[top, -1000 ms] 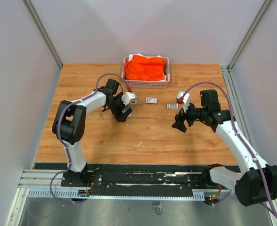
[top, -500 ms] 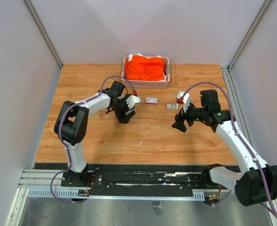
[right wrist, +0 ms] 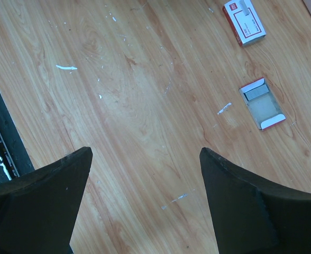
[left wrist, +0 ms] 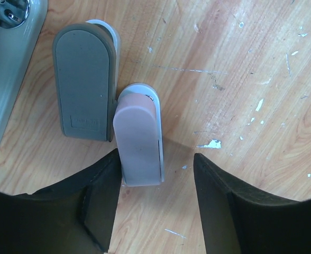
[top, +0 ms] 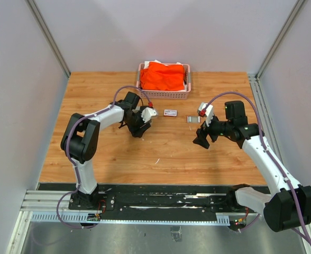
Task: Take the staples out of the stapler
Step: Pick up the stapler from the center of the board.
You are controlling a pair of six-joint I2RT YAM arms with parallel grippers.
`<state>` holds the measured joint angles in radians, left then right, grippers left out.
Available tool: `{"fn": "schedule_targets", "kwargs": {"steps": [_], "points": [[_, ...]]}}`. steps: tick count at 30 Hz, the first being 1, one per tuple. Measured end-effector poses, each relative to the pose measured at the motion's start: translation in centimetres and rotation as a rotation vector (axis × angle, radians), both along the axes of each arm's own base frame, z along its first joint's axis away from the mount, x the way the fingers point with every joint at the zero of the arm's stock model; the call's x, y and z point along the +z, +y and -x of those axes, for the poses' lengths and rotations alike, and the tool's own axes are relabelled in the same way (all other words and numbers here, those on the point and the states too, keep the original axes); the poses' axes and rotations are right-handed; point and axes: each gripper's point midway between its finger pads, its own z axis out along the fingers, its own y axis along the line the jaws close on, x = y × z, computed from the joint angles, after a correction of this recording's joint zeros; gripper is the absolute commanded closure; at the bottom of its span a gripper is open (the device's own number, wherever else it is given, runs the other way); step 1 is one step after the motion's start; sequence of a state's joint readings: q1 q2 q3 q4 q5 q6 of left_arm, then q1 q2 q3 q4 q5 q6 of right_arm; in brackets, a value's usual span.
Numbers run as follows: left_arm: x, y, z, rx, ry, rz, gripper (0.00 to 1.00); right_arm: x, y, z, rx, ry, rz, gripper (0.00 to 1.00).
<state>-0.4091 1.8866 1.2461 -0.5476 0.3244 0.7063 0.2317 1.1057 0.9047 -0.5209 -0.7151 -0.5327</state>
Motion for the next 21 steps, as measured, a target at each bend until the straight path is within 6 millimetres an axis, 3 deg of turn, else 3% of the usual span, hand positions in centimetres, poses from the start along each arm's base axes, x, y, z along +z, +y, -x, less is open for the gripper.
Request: {"fn": "schedule_targets", "kwargs": {"steps": [16, 21], "points": [[0.0, -0.2, 0.1, 0.020, -0.007, -0.020, 0.85, 0.1, 0.1, 0.1, 0.008, 0.002, -0.008, 0.15], [0.2, -0.1, 1.6, -0.009, 0.016, -0.007, 0.95, 0.3, 0.6, 0.5, 0.033, 0.008, -0.033, 0.15]]}}
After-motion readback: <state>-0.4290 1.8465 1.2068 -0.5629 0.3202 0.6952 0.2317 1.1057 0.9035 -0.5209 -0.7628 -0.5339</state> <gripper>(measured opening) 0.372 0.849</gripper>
